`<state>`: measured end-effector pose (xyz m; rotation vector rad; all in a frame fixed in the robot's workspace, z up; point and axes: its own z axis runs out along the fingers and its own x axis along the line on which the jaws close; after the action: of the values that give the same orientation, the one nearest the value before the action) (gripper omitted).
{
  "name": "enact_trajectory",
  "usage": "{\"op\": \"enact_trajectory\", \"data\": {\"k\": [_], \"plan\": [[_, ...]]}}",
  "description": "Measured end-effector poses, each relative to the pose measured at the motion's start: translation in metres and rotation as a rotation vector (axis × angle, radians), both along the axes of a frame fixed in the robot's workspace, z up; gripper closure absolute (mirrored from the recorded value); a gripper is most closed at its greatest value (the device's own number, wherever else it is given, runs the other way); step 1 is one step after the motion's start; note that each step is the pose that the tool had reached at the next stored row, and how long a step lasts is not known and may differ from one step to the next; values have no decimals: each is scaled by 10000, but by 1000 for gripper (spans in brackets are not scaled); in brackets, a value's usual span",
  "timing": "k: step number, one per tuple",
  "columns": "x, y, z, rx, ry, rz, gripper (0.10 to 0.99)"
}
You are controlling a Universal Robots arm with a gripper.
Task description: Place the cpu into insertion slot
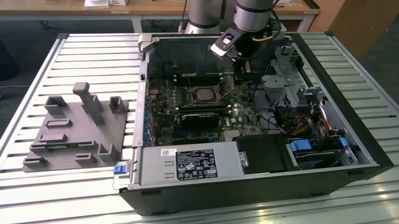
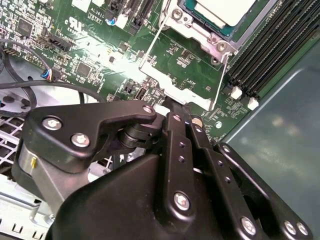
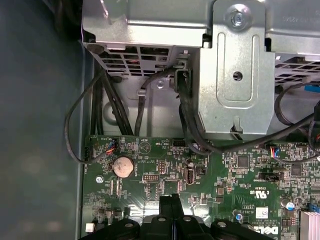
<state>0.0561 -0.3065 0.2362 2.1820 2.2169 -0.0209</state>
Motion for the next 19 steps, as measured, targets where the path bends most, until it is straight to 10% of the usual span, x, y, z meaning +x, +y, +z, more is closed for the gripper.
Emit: {"op": "enact_trajectory", "data": {"k": [19], "plan": [[-199, 0, 0, 1, 0, 0, 980]]}}
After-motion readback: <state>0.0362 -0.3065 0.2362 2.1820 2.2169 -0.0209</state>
